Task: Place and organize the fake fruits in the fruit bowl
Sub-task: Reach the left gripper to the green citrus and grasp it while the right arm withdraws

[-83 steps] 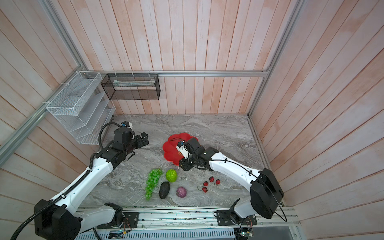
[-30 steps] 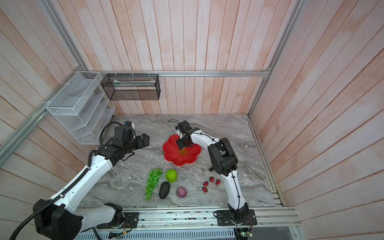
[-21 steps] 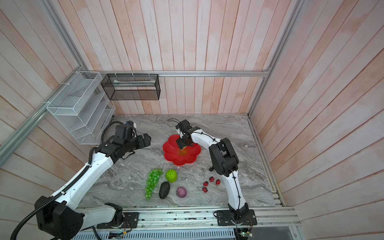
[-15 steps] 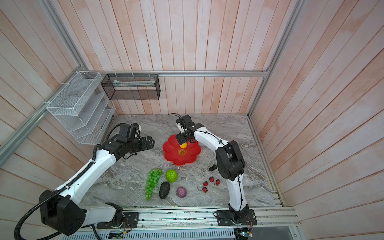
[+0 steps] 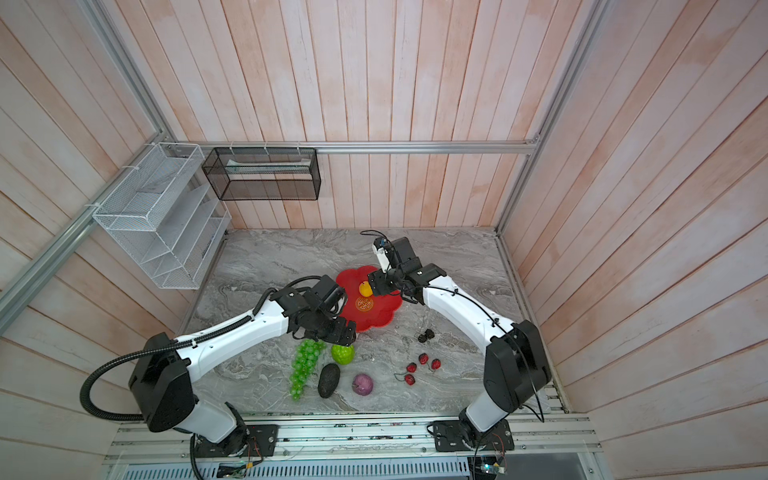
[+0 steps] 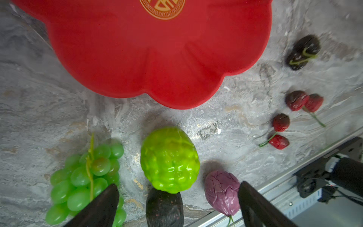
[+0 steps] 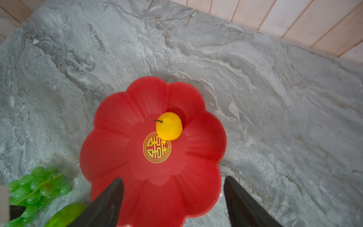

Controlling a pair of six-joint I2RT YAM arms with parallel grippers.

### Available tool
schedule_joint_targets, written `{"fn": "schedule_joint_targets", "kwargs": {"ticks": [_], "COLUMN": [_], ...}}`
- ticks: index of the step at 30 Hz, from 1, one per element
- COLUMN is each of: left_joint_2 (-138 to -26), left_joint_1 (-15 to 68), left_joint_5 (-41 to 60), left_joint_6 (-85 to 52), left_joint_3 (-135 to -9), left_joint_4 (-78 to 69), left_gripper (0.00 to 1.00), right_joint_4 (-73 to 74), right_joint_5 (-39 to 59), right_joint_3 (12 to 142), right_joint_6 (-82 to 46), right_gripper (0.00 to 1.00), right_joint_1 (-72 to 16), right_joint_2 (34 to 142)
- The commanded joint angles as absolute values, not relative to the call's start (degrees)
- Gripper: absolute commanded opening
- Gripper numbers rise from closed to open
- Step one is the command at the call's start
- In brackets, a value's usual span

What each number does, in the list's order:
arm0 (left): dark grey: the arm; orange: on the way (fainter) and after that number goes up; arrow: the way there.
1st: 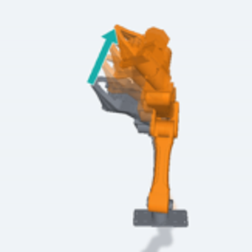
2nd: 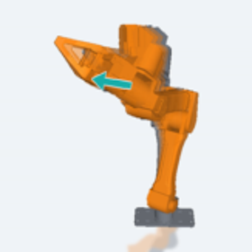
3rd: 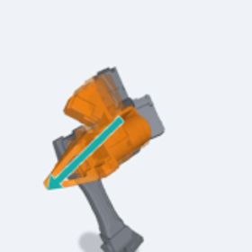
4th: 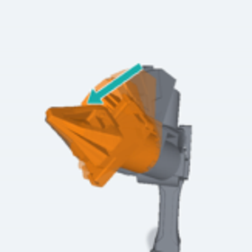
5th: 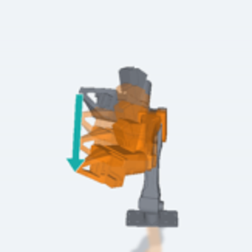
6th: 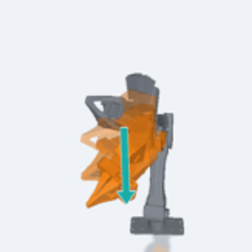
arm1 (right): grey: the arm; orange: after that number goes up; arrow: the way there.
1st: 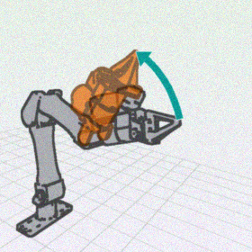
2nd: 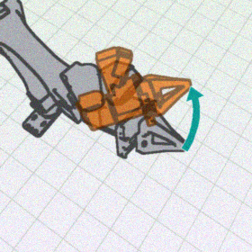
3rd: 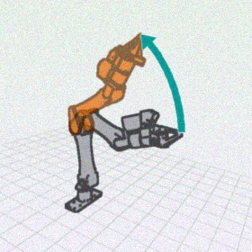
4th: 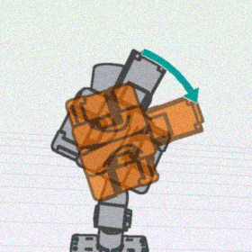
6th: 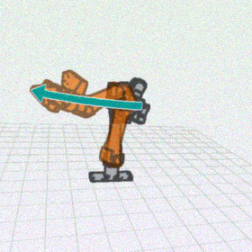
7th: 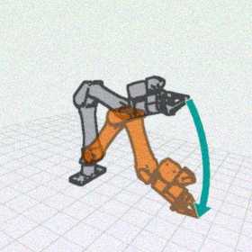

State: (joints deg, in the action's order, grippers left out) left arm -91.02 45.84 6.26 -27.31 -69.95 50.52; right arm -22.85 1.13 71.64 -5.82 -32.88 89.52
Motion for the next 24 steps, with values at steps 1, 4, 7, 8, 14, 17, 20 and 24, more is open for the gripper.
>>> {"fn": "schedule_joint_targets", "kwargs": {"ticks": [1, 4, 7, 8, 14, 17, 20, 24], "left_joint_2": [-93.87, -96.69, -98.59, -99.14, -103.10, -104.36, -105.52, -106.60], "left_joint_1": [47.66, 48.43, 48.60, 48.60, 48.60, 48.60, 48.60, 48.60], "left_joint_5": [2.71, 1.58, 0.82, 0.71, -0.05, 0.97, 2.35, 3.43], "left_joint_6": [-27.93, -27.62, -26.75, -26.36, -24.42, -23.98, -23.56, -23.31], "left_joint_3": [-72.56, -73.30, -73.21, -72.97, -72.87, -72.69, -72.43, -72.25], "left_joint_4": [54.00, 54.86, 54.35, 53.91, 53.43, 52.19, 51.21, 50.53], "left_gripper": [0.97, 0.97, 0.97, 0.97, 0.96, 0.95, 0.92, 0.85], "right_joint_4": [-17.75, -16.18, -14.84, -14.49, -9.39, -9.27, -9.58, -9.07], "right_joint_5": [0.89, 0.88, 0.65, 0.47, -0.94, -0.68, -0.56, -0.59], "right_joint_3": [68.07, 65.86, 64.50, 64.05, 60.35, 60.14, 60.04, 59.40], "right_joint_6": [-8.95, -9.49, -9.91, -10.14, -11.03, -10.99, -10.98, -11.07], "right_gripper": [0.82, 0.82, 0.82, 0.82, 0.81, 0.81, 0.81, 0.80], "right_joint_1": [-31.76, -31.31, -30.95, -30.93, -30.48, -29.67, -29.12, -29.01], "right_joint_2": [86.36, 85.02, 84.30, 83.89, 80.32, 80.02, 80.33, 80.24]}}
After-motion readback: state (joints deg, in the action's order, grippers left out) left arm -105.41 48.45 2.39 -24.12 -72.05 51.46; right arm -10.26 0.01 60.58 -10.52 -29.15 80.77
